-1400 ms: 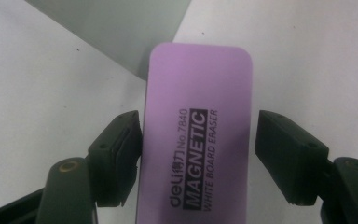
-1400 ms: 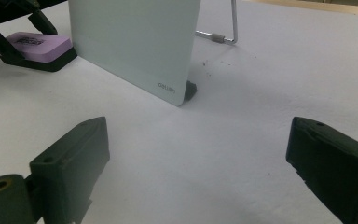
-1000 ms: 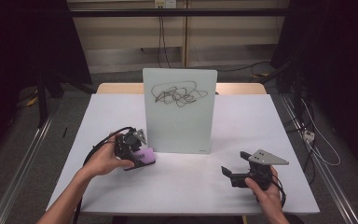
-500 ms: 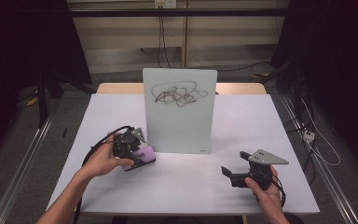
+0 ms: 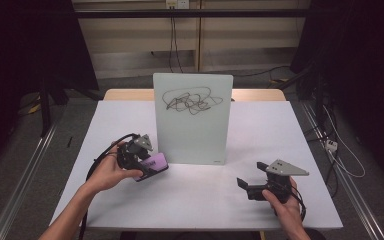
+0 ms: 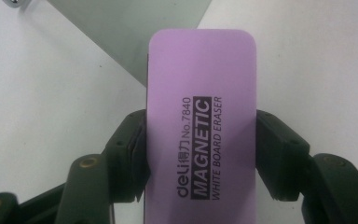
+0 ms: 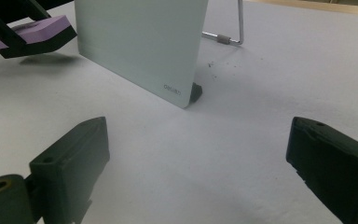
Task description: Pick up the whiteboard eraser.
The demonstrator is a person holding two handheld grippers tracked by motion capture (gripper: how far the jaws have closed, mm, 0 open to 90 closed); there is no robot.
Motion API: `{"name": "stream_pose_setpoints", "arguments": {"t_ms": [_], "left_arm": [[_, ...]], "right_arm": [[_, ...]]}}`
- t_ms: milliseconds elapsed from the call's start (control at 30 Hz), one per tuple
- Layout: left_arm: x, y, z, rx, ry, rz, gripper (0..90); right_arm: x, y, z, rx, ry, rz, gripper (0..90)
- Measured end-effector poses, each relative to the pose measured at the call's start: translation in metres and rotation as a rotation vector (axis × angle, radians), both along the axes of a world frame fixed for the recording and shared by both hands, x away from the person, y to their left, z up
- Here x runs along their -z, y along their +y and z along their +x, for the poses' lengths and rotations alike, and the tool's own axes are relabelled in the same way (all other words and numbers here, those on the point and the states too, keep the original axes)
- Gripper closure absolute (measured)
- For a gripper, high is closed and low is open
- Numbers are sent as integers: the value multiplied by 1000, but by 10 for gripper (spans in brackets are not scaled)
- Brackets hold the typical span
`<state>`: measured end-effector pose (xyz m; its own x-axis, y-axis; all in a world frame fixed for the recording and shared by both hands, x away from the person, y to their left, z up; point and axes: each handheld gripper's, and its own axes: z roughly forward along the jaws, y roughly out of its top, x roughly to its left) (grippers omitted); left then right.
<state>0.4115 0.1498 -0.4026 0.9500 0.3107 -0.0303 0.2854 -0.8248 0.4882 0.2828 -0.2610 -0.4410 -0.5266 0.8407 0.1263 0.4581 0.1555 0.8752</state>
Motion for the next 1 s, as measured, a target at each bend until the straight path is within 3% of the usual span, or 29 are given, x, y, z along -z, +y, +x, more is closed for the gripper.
{"name": "stream_pose_setpoints", "arguments": {"t_ms": [133,200,367,633,1000], "left_arm": [[-4,2,-3,-9,-10,-38,410],[-7,4,-5,-19,-24,-77,410],[-18,9,-5,-53,-101,-159,410],[-25,16,-6,-105,-168,-236,410],[-40,24,-11,-170,-250,-381,410]], "right_arm": [[0,0,1,5,3,5,58],[0,-1,3,10,1,8,58],[1,-1,3,8,5,7,58],[0,-1,2,7,4,8,58],[0,-1,0,-3,2,7,58]]}}
